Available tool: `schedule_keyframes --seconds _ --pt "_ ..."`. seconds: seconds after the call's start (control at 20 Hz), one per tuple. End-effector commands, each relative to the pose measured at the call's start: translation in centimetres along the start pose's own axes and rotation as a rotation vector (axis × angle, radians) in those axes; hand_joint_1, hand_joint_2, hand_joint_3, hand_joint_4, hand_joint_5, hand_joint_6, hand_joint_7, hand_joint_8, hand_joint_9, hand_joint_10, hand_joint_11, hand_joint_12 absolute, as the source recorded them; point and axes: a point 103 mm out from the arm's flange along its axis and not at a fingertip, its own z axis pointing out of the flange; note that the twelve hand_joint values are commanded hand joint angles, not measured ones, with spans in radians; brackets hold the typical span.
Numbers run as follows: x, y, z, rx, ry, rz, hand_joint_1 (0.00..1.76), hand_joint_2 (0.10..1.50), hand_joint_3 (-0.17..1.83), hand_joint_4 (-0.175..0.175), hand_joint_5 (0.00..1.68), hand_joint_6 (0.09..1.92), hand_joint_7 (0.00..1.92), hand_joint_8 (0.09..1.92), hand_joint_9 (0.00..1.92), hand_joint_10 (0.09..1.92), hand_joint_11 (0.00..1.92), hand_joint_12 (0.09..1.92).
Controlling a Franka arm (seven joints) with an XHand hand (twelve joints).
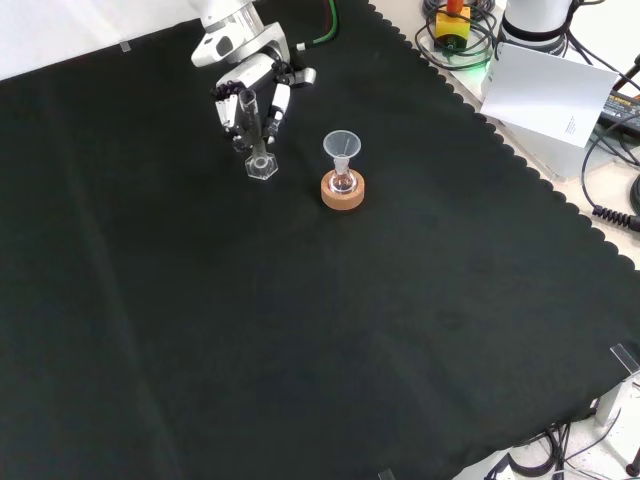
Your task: Put the graduated cylinder back on the table.
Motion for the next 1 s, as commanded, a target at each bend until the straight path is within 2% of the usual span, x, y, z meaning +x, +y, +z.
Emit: schedule_keyframes --seconds 0.05,0.7,1.0 --pt "-0.9 1.2 1.3 -0.011 0.033 -0.01 1.12 1.14 0.0 -0.101 0.94 1.08 1.12 0.38 1.35 0.09 1.21 0.77" --pt "-1.5 2.6 2.3 -0.094 0.061 -0.018 1.11 1.15 0.0 -0.106 0.93 1.1 1.09 0.4 1.34 0.09 1.19 0.79" --pt "-1.7 2.9 2.6 -0.102 0.075 -0.005 1.11 1.15 0.0 -0.106 0.93 1.1 1.08 0.4 1.34 0.09 1.19 0.79"
